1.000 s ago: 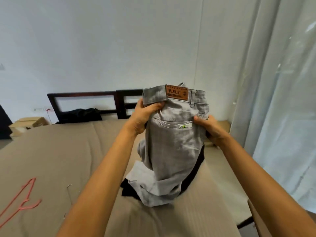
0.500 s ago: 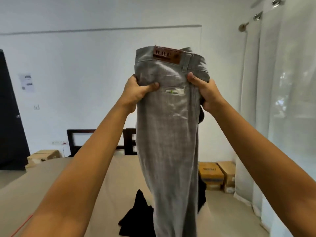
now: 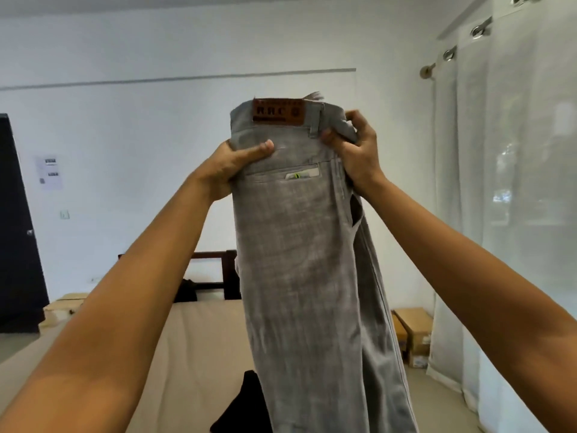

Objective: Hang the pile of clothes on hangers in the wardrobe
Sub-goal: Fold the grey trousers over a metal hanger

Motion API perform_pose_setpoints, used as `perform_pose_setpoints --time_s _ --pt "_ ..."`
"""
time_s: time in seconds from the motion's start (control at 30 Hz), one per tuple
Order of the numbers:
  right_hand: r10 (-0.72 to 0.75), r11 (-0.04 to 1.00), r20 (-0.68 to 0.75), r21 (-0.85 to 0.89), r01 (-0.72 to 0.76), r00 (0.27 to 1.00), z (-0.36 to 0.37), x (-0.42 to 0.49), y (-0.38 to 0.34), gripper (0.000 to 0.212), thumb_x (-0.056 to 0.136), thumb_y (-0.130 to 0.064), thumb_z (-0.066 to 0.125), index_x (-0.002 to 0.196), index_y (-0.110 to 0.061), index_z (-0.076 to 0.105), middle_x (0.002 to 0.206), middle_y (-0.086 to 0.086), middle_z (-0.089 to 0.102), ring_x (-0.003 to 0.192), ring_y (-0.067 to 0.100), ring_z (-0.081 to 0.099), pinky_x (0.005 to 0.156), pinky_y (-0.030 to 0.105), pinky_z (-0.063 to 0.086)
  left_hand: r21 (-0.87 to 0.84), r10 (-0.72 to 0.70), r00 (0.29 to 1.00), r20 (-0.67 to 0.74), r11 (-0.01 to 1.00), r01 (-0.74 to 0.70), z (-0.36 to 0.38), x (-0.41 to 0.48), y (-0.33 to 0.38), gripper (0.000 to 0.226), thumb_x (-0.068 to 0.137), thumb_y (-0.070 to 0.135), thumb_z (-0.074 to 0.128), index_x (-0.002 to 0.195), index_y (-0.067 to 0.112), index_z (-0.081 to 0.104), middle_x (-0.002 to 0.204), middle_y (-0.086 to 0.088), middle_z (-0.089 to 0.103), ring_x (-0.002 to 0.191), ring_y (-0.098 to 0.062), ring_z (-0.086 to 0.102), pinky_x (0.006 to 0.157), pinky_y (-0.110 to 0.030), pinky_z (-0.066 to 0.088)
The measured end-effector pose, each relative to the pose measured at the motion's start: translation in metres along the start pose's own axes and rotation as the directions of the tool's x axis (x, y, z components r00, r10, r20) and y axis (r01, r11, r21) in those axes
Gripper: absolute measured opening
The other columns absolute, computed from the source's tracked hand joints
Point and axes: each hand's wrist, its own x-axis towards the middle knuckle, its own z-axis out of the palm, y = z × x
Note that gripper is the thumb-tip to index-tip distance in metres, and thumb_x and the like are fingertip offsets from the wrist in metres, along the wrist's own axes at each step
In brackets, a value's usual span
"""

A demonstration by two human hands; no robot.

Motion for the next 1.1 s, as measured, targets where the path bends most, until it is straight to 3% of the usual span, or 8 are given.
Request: perform_pose_setpoints --time_s 0.13,0.33,0.47,0.57,0.67,0.8,1.0,1.1 --pt "0.072 0.98 0.094 -0.191 -0.053 0.993 -0.008 0.001 0.009 0.012 0.08 -0.017 0.069 0.084 -0.011 0.059 0.079 0.0 0.057 0.077 0.013 0.052 0.069 0.031 0.045 -0.063 0.043 0.985 -0.169 0.997 -0.055 0.01 0.0 -0.019 0.062 0.063 0.021 0.082 0.118 0.002 0.061 0.112 -0.01 0.068 0.101 -0.023 0.067 0.087 -0.039 0.056" --pt "0.004 0.634 0.118 -0.768 0.089 0.993 -0.013 -0.008 0.012 0.031 0.091 -0.028 0.057 0.115 -0.009 0.051 0.103 0.015 0.042 0.089 0.028 0.048 0.081 0.036 0.045 0.118 0.199 0.919 -0.339 0.979 -0.168 0.024 0.005 -0.03 0.054 0.066 0.021 0.085 0.114 0.01 0.062 0.111 -0.001 0.067 0.102 -0.016 0.065 0.088 -0.034 0.055" --pt "0.159 0.773 0.102 -0.631 -0.06 0.982 -0.028 -0.027 0.011 0.034 0.09 -0.036 0.06 0.106 -0.01 0.044 0.092 0.011 0.058 0.075 0.022 0.056 0.062 0.031 0.047 0.267 0.263 0.867 -0.423 0.951 -0.158 0.032 -0.001 -0.032 0.055 0.065 0.027 0.086 0.114 0.016 0.062 0.111 0.0 0.065 0.1 -0.014 0.061 0.089 -0.031 0.052" --pt "0.382 0.914 0.404 -0.296 -0.277 0.831 -0.051 -0.031 0.01 0.056 0.078 -0.049 0.069 0.109 -0.004 0.056 0.102 0.014 0.064 0.093 0.021 0.063 0.078 0.029 0.055 0.309 0.274 0.862 -0.426 0.94 -0.146 0.031 -0.007 -0.044 0.057 0.067 0.028 0.084 0.117 0.014 0.061 0.118 -0.004 0.065 0.097 -0.013 0.058 0.088 -0.029 0.051" --pt "0.505 0.854 0.59 -0.232 -0.466 0.63 -0.063 -0.034 0.011 0.052 0.08 -0.056 0.055 0.11 -0.014 0.063 0.106 0.003 0.065 0.097 0.018 0.061 0.084 0.026 0.054 0.284 0.252 0.856 -0.45 0.95 -0.131 0.023 -0.011 -0.053 0.057 0.067 0.027 0.084 0.117 0.013 0.061 0.117 -0.005 0.065 0.098 -0.015 0.06 0.087 -0.03 0.053" --pt "0.664 0.747 0.496 -0.421 -0.514 0.559 -0.055 -0.03 0.01 0.065 0.087 -0.059 0.029 0.117 -0.01 0.059 0.109 0.01 0.059 0.088 0.025 0.065 0.087 0.038 0.055 0.318 0.272 0.896 -0.352 0.935 -0.159 0.012 -0.013 -0.057 0.049 0.067 0.021 0.084 0.111 0.013 0.064 0.105 0.002 0.066 0.098 -0.018 0.063 0.085 -0.032 0.055" --pt "0.864 0.503 0.323 -0.502 -0.704 0.386 -0.031 -0.027 0.01 0.012 0.089 -0.005 0.06 0.099 0.001 0.064 0.098 0.018 0.063 0.08 0.026 0.064 0.076 0.036 0.059 0.466 0.363 0.904 -0.225 0.855 -0.227 0.008 -0.023 -0.071 0.053 0.069 0.023 0.082 0.116 0.014 0.058 0.108 0.003 0.062 0.091 -0.01 0.059 0.075 -0.011 0.051" --pt "0.854 0.518 0.355 -0.512 -0.685 0.38 -0.023 -0.035 0.012 0.02 0.086 0.007 0.057 0.097 -0.008 0.065 0.088 0.01 0.057 0.073 0.018 0.054 0.057 0.025 0.056 0.493 0.339 0.923 -0.183 0.844 -0.213 0.005 -0.03 -0.079 0.053 0.069 0.021 0.082 0.114 0.011 0.055 0.105 0.001 0.061 0.088 -0.006 0.058 0.074 -0.013 0.053"
